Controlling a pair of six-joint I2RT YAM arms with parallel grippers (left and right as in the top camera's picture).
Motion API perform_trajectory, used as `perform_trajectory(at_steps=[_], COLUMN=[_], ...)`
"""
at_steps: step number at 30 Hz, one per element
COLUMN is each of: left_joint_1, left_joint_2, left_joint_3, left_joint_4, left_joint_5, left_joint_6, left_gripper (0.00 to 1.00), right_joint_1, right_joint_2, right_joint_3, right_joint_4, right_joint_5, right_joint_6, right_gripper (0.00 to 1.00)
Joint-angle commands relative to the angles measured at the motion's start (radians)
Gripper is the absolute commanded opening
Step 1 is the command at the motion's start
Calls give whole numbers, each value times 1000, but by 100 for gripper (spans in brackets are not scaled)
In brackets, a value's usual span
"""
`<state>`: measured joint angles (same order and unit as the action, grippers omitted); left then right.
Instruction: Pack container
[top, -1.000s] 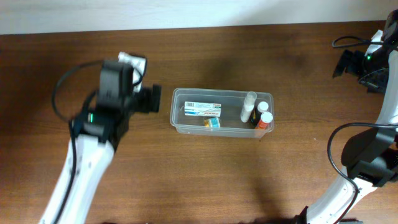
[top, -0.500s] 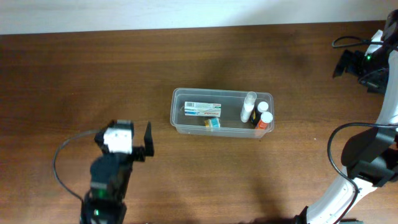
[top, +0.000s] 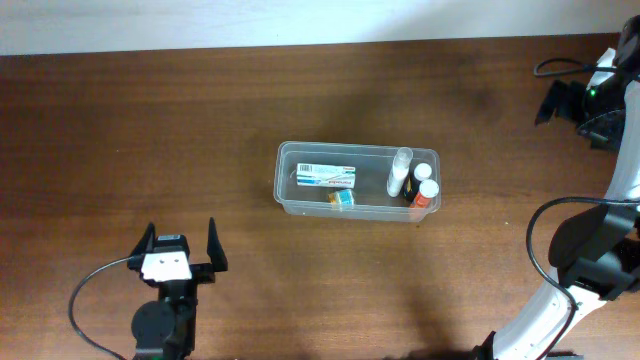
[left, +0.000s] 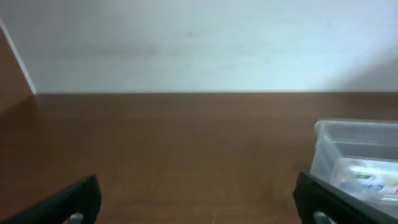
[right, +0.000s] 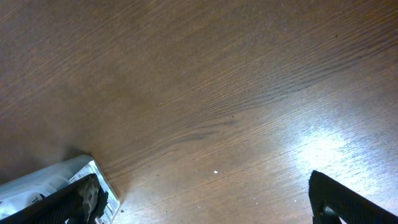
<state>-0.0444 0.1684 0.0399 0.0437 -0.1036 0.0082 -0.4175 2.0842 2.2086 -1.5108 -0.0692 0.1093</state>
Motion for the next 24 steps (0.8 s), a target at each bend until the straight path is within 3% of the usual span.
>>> perform_trajectory(at_steps=[1,7,15,20,24], left_joint_1=[11,23,21,21,21], left_joint_2=[-67,-154,-164,-164,-164], left_joint_3=[-9,-10,-11,-31,-32], left_joint_4=[-64,-163,-160,-60,4], left_joint_5=[20,10,22,38,109], left_joint_6=[15,16,16,18,100], left_gripper=[99,99,99,99,99], right_joint_1=[2,2,2,2,2], right_joint_2=[-17,-17,-17,-17,-17], right_joint_3=[17,17,17,17,17], right_joint_4=[0,0,0,0,0], right_joint_5=[2,2,2,2,2], right_joint_6=[12,12,12,12,12], right_gripper=[98,98,98,98,98])
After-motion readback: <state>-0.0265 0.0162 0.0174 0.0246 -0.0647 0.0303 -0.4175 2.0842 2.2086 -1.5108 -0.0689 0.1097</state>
